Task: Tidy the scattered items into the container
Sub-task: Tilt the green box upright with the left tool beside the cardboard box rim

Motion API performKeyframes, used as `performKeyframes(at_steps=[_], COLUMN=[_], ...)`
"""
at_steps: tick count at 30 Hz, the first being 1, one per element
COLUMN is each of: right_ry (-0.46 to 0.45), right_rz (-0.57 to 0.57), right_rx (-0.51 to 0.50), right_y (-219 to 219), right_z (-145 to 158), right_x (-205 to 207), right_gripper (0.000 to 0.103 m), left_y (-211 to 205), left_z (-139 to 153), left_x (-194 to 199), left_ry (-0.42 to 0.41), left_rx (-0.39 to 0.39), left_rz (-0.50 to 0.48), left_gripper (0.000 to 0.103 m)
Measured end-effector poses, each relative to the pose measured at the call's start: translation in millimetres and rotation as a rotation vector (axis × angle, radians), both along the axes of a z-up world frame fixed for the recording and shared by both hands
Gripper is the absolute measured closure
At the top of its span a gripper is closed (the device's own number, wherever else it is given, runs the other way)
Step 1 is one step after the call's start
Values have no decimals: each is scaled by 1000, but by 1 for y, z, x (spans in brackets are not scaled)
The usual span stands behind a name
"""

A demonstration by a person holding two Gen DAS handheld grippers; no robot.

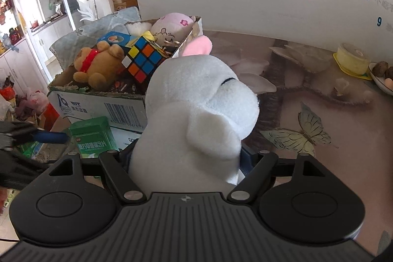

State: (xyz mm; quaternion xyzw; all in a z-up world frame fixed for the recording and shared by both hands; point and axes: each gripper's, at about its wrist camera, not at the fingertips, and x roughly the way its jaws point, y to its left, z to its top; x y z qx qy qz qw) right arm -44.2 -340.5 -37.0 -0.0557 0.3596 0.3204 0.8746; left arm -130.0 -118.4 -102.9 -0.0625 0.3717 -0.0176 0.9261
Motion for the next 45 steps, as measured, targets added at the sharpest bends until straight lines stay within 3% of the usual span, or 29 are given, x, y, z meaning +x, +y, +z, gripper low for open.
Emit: performKeyframes(at_steps=[1,2,5,6,8,12,25,40,45], right_ry=[1,2,7,9,12,16,-39,-87,-98], right_rz=[-1,-4,-15,-21,-29,-44,-16,35,40], right_rx=[-2,-3,-7,-7,-8,-1,-2,-11,-5], right_y=[1,1,0,0,-2,-5,4,19,21], right_z=[-1,-2,-6,-7,-9,-10,0,20,25], right_x=[0,0,-1,0,-1,0,-8,-11,-10], right_gripper=[5,5,5,5,5,5,5,5,5], left_y=[1,1,-2,-5,-11,-17,-14,-3,-2], left_z=[-5,-10,-15,-16,-16,-16,21,60,76], left_x=[4,7,15,17,19,19,13,20,20], left_ry=[1,-2,-21,-28,-41,-51,-47,-76,-129], left_rx=[-3,6,23,47,84,109,53,99,103], left_rz=[6,16,0,3,-10,-37,-94,-65,-57], left_gripper=[41,55,58,69,77,77,77,77,78])
